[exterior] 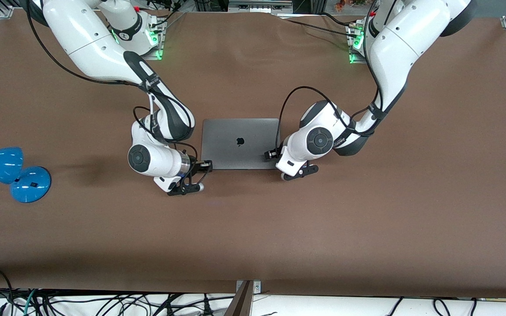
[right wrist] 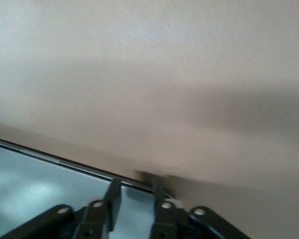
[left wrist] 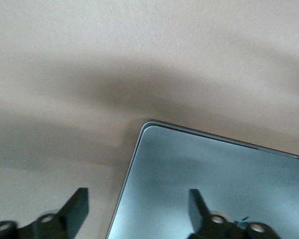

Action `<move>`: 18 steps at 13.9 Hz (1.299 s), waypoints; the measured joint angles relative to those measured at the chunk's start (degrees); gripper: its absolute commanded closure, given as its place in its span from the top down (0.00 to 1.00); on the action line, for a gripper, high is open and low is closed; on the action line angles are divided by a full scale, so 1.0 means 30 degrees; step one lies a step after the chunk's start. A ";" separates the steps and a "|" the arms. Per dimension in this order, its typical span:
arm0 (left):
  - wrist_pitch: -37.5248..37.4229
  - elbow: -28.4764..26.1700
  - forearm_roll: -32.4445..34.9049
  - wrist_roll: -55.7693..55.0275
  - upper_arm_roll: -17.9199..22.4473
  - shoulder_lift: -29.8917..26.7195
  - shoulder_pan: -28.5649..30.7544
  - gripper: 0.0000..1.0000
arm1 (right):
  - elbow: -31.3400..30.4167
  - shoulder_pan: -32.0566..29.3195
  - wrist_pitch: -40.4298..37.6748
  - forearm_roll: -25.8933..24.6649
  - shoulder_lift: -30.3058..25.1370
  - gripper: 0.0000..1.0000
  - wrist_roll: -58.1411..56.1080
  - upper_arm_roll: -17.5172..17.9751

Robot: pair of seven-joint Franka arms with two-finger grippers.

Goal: Close laptop with both arms from behind

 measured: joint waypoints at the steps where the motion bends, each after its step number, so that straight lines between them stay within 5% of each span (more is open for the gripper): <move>1: -0.0695 0.0093 0.0006 0.0000 -0.0002 -0.0570 0.0180 1.00 | 0.0208 0.0058 -0.0125 -0.0669 -0.0172 1.00 0.0056 0.0002; 8: -0.6114 0.0273 0.0061 0.3850 0.0507 -0.5467 0.2498 1.00 | 0.0776 0.0041 -0.6269 -0.3651 -0.4444 1.00 0.0574 -0.1571; 18: -1.0305 0.0270 0.0072 1.2877 0.8241 -1.1185 0.0489 1.00 | 0.0770 -0.2410 -1.1865 -0.4134 -1.0232 1.00 0.0574 -0.1890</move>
